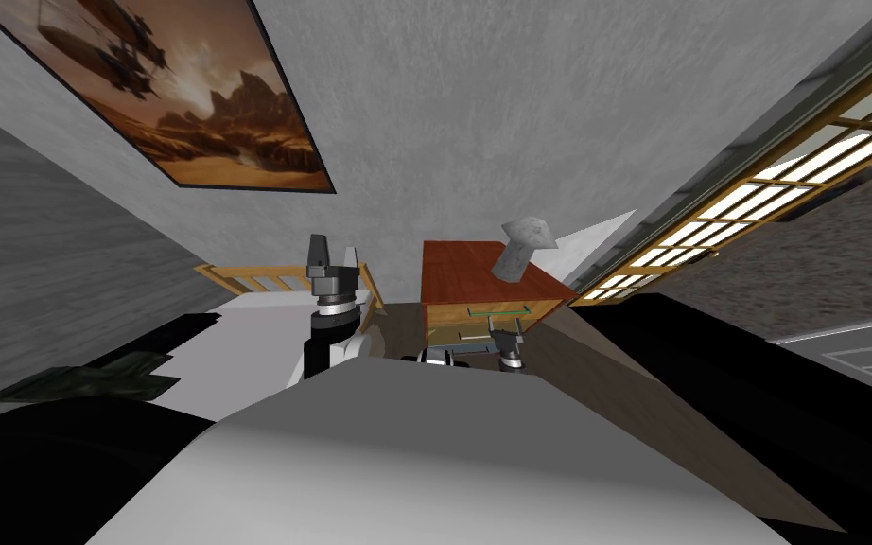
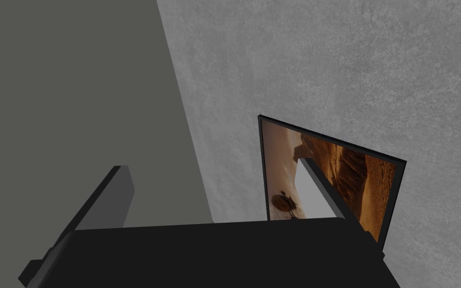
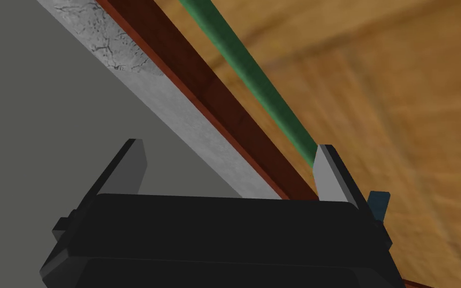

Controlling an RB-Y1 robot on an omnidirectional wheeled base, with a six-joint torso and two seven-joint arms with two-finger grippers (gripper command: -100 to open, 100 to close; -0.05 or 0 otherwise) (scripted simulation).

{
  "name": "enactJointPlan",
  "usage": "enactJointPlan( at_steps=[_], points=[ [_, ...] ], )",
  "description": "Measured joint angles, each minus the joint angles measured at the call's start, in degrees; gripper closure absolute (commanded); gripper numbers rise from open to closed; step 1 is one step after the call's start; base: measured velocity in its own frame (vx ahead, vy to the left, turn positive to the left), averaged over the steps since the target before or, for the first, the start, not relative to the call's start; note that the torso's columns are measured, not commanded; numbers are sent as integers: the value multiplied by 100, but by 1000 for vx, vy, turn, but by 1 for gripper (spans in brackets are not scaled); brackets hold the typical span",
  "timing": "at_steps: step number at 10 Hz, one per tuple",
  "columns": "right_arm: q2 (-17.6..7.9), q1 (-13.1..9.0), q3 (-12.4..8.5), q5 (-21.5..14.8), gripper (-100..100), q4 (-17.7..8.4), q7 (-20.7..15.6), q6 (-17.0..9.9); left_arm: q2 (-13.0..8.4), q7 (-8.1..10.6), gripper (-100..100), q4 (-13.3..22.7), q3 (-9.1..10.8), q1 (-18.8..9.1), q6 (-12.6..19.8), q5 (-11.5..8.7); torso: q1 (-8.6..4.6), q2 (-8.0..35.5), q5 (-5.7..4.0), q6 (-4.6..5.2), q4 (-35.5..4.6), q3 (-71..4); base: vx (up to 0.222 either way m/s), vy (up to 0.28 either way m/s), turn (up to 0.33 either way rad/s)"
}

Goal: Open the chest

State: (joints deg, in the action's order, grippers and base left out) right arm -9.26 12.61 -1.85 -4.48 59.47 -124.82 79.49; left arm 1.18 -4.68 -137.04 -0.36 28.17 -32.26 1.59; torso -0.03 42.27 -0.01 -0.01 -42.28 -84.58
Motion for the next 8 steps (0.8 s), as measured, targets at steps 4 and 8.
enactJointPlan(
  at_steps=[4,8],
  points=[
    [26,8,-19,-16,-100,-252,-569,176,0,0,0,0,0,0,0,0,4,3,2,1,-1,1,17,-20,46],
    [108,21,-36,-50,-100,-620,-1228,440,0,0,0,0,0,0,0,0,5,3,2,1,-1,1,6,-20,59]
  ],
)
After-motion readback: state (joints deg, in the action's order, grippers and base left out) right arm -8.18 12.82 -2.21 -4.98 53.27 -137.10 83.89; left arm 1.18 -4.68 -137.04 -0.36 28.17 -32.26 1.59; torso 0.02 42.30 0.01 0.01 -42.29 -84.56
